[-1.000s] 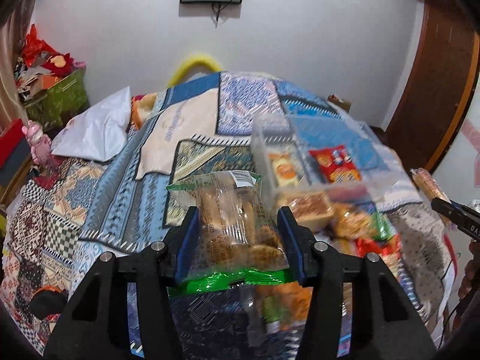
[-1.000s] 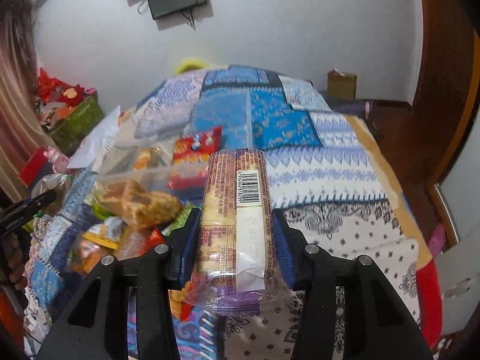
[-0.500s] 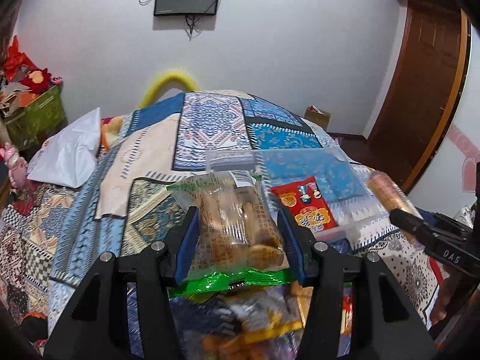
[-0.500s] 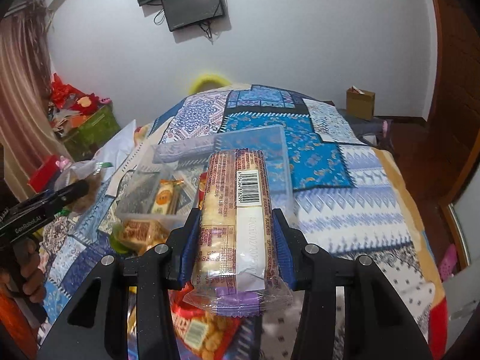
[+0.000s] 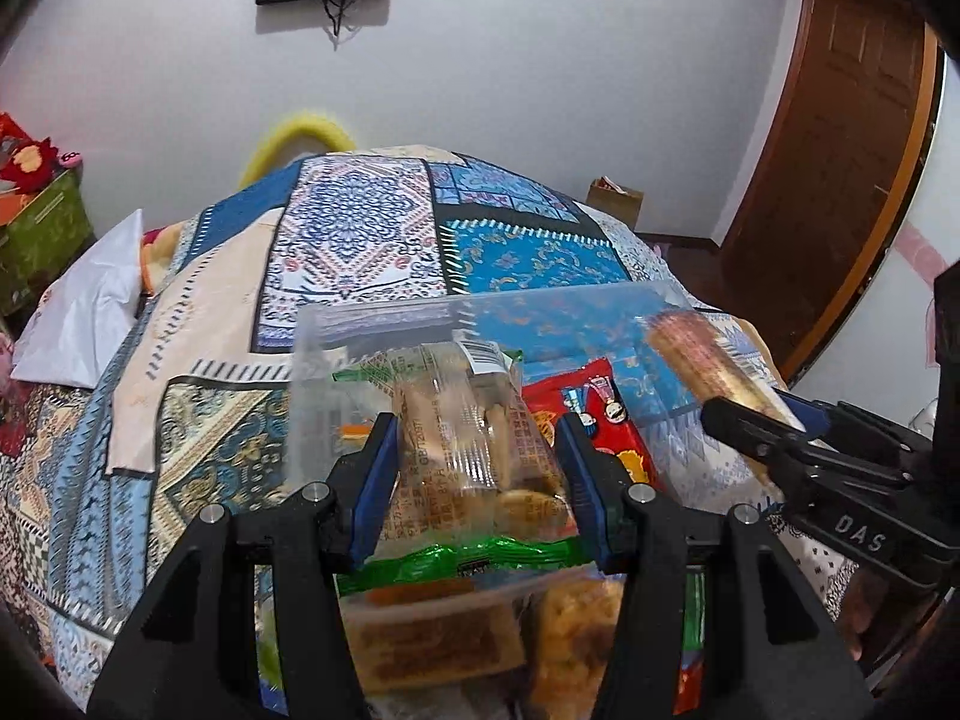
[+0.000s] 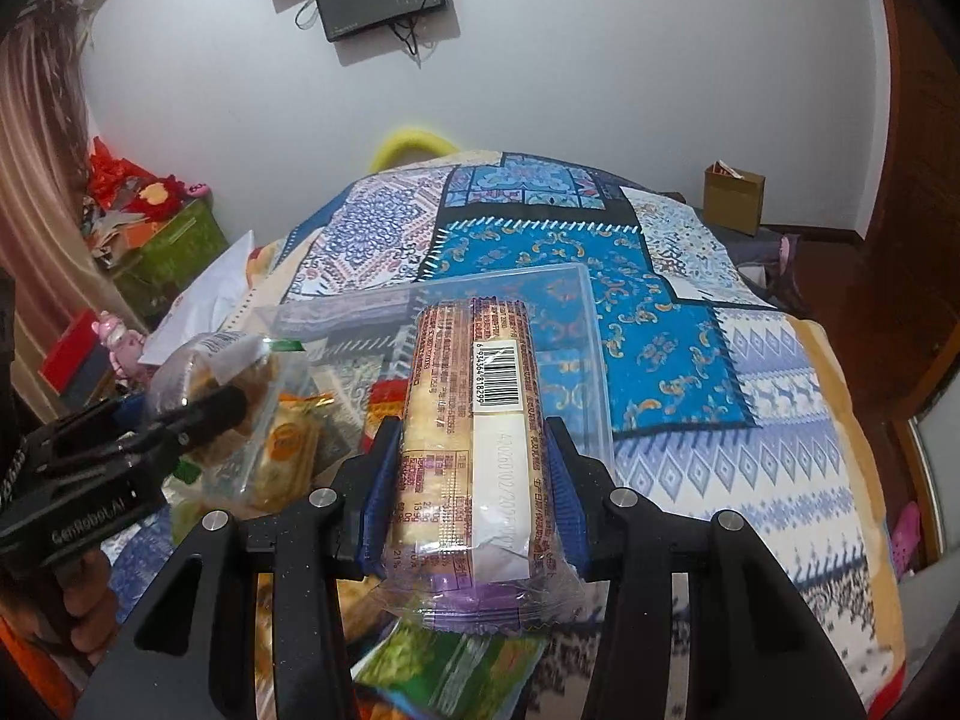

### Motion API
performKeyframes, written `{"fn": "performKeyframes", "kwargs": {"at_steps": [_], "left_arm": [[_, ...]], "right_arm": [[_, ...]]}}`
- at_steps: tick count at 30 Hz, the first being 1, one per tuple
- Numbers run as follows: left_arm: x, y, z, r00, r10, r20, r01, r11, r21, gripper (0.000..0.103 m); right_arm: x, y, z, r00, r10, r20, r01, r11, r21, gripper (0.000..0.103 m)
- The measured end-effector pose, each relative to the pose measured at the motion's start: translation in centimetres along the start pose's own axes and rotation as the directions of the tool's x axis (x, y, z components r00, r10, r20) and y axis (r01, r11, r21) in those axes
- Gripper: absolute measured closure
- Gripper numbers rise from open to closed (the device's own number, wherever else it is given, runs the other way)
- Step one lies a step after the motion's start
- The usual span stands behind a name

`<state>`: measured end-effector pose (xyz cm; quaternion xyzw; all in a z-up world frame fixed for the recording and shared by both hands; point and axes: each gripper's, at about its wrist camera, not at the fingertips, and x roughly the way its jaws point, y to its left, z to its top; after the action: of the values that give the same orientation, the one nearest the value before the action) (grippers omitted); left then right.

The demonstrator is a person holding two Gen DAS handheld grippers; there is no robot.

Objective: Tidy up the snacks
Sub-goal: 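Carry both held snacks over the clear box and lower them inside, then open both grippers and withdraw them from the box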

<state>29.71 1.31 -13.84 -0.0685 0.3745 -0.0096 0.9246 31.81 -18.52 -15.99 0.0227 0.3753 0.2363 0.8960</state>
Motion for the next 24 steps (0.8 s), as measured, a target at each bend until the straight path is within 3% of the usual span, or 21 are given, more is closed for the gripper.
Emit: {"fn": "performKeyframes", "kwargs": {"at_steps": [13, 20, 24], "left_arm": [[4.9, -0.7, -0.3, 0.993, -0.001, -0.121, 0.000, 1.000, -0.009, 0.050], [3.6, -0.9, 0.0, 0.995, 0.010, -0.101, -0.009, 1.000, 0.016, 0.044], [1.5, -0.6, 0.5, 0.998, 0.005, -0.069, -0.004, 1.000, 0.008, 0.043]], "right_arm": [[3.0, 0.2, -0.5, 0.997, -0.012, -0.079, 0.010, 0.999, -0.032, 0.061], [3.0, 0.6, -0.5, 0.994, -0.043, -0.103, 0.038, 0.998, -0.058, 0.060], [2.1, 0.7, -0.3, 0.994, -0.045, -0.100, 0.039, 0.997, -0.062, 0.054]]}}
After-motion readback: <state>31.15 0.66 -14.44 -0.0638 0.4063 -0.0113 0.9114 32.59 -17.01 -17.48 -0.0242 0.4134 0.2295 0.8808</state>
